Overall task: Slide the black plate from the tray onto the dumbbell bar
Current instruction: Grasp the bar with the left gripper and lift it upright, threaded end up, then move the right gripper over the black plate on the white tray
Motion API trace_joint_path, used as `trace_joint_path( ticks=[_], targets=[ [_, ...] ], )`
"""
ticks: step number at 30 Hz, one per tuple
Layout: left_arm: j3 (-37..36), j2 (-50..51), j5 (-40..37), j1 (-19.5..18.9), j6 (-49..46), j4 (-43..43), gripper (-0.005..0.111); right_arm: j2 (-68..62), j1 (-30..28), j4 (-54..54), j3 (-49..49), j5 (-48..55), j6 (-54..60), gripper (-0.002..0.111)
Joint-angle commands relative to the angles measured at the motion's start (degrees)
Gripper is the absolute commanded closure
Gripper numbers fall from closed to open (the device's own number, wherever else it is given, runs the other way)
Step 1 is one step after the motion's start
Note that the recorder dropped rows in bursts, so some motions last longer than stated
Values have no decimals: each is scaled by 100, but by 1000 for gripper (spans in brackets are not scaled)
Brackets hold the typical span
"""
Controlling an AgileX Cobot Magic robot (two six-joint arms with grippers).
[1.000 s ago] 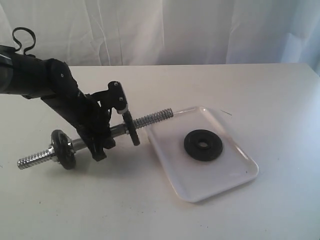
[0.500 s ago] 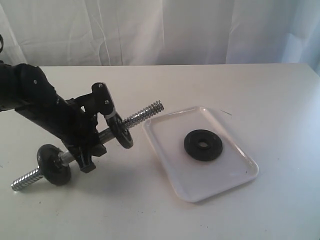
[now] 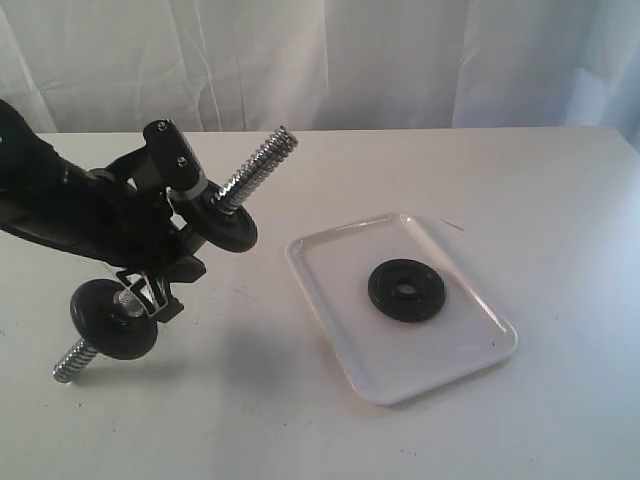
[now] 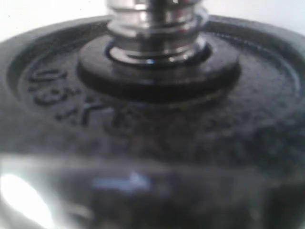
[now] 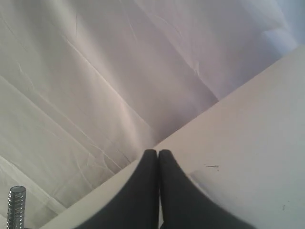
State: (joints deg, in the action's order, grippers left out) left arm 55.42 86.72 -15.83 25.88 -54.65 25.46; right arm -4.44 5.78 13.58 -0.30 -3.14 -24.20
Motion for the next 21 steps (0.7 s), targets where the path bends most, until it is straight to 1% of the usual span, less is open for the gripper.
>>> trace_joint_path(
  ticks=[1, 2, 5, 7, 8, 9, 10, 13, 14, 16, 17, 18, 21],
  targets=[
    [176, -429, 595, 5, 91, 407, 107, 25, -18, 144, 30, 256, -65, 108],
    [176, -440, 609, 5, 91, 407, 107, 25, -18, 144, 30, 508, -65, 108],
    [176, -440, 609, 5, 91, 407, 107, 25, -18, 144, 30, 450, -152, 108],
    [176, -440, 609, 5, 91, 407, 107, 25, -18, 144, 30, 79, -181, 108],
    [176, -440, 609, 5, 91, 407, 107, 25, -18, 144, 30, -354, -181, 108],
    [176, -440, 609, 5, 91, 407, 107, 25, -18, 144, 30, -559, -204, 108],
    [176, -440, 609, 5, 91, 407, 107, 25, -18, 302, 30, -845, -447, 108],
    [176, -440, 619, 5, 91, 407, 107, 25, -18, 330, 30, -868, -1013, 108],
    [176, -440, 619, 5, 91, 407, 107, 25, -7, 273, -80, -722, -1059, 108],
    [176, -440, 645, 5, 91, 407, 107, -128, 3, -188, -821, 314, -953, 108],
    [176, -440, 694, 5, 91, 407, 107, -419, 3, -382, -1402, 982, -613, 108],
    [176, -440, 729, 5, 91, 407, 107, -616, 3, -482, -1711, 1283, -374, 108],
    [176, -440, 741, 5, 105, 407, 107, -1562, 3, -507, -2959, 2229, 849, 108]
  ],
)
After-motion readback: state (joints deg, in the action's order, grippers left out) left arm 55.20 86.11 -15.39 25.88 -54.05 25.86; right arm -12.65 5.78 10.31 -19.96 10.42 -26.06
